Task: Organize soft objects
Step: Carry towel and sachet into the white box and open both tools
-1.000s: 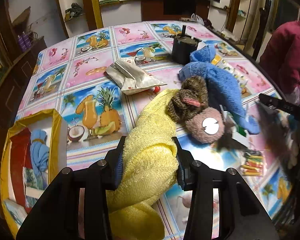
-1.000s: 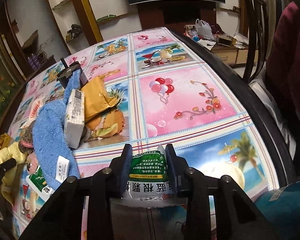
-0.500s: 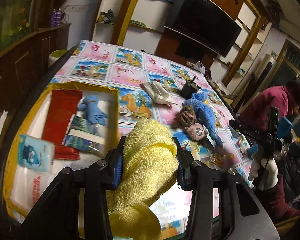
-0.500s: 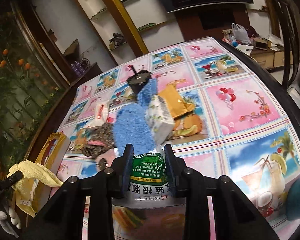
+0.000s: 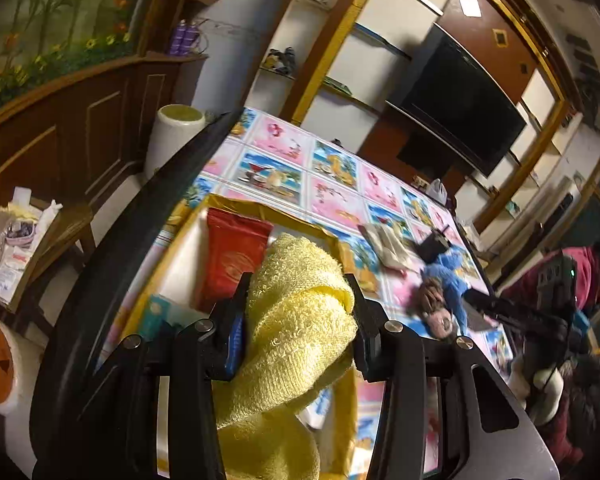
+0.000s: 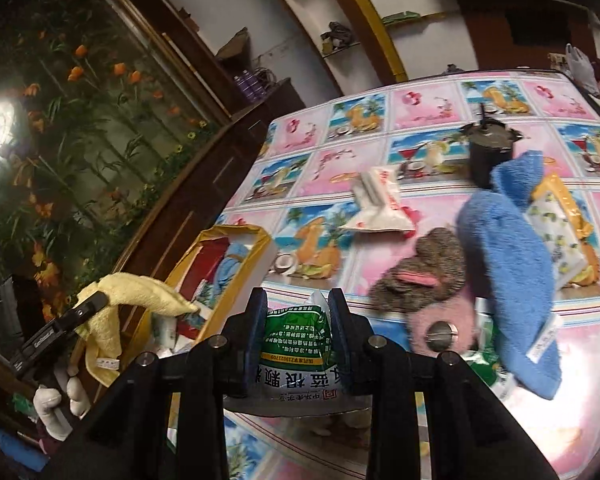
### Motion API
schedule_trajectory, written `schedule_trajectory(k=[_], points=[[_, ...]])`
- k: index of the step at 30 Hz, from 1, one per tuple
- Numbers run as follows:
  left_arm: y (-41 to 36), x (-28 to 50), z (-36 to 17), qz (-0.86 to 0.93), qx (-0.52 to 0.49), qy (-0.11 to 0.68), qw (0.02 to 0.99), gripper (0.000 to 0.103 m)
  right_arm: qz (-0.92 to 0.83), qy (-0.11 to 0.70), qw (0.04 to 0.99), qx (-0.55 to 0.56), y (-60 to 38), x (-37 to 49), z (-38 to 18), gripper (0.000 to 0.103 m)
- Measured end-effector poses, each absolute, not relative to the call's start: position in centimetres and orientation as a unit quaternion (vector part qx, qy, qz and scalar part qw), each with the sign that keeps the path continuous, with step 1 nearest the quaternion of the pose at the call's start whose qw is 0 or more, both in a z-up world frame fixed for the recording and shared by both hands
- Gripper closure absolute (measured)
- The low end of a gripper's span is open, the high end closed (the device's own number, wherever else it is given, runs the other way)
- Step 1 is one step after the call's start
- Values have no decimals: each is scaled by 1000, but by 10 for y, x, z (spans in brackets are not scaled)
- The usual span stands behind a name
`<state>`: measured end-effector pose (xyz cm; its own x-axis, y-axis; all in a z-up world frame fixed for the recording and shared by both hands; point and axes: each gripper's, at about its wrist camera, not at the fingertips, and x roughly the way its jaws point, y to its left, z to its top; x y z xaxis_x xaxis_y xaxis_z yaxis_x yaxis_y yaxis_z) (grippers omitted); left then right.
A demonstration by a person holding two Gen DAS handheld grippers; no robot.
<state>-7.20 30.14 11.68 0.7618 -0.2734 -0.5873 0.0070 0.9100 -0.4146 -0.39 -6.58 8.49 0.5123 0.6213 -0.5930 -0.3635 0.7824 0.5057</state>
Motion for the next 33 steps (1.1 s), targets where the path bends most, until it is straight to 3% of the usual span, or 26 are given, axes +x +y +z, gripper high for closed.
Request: schedule_trajectory(k=[14,21,27,33], points=[[370,37,57,-8,-276,407,871,59,348,435,827,79,83,41,77,72],[367,33,55,-35,-295,413,861,34,333,431,838,24,128,63,60,69],[362,17,73,-41,-304,396,866,32,324,432,840,52,122,73,54,55],[332,-25,109,-64,-277,344,895,32,300,413,852,115,57,66,71,55]])
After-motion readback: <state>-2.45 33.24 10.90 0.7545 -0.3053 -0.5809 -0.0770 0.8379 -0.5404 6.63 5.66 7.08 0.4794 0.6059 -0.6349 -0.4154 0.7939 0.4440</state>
